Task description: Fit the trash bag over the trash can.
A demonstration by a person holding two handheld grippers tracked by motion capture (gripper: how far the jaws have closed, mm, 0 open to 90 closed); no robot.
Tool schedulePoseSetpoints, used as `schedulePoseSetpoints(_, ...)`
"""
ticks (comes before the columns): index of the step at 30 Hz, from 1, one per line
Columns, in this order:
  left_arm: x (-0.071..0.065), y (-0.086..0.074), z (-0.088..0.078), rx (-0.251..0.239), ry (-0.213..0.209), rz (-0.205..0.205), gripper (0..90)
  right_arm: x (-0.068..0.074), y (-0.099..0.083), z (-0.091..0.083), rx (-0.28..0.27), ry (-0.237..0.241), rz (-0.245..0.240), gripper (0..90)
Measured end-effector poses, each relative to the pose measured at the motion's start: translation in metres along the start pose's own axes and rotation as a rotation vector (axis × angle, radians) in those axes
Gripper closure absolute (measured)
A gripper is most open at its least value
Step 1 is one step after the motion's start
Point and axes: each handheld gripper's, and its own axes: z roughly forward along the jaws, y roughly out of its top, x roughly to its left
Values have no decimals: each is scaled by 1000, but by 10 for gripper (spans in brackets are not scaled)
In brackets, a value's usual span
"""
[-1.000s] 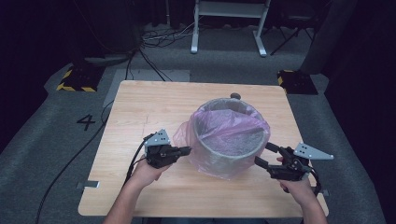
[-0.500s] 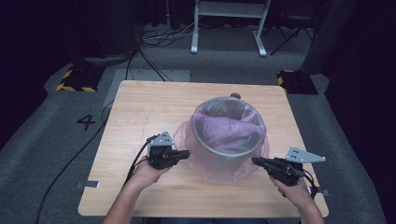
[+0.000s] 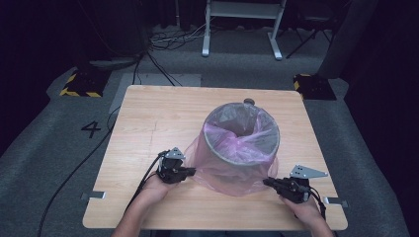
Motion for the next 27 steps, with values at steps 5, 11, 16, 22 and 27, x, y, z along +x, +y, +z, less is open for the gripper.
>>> schedulePoseSetpoints(5,3,-1,2,-38,-3,-11,889,-4,-4,1,-4,-13,12,900)
schedulePoseSetpoints(11,2,1,-3,-75,-33,-14,577,-2,-5,-5,-53,9,12,652)
schedulePoseSetpoints(16,3,0,-17,-123,-51,-11,308,2,-3,-11,-75,47,9,322)
schedulePoseSetpoints(22,3,-10,-29,-160,8,2,162,2,4,-24,-115,35,1,151)
schedulePoseSetpoints(27,6,-14,-31,-162,64,7,124,-1,10,-34,-145,-37,23,102)
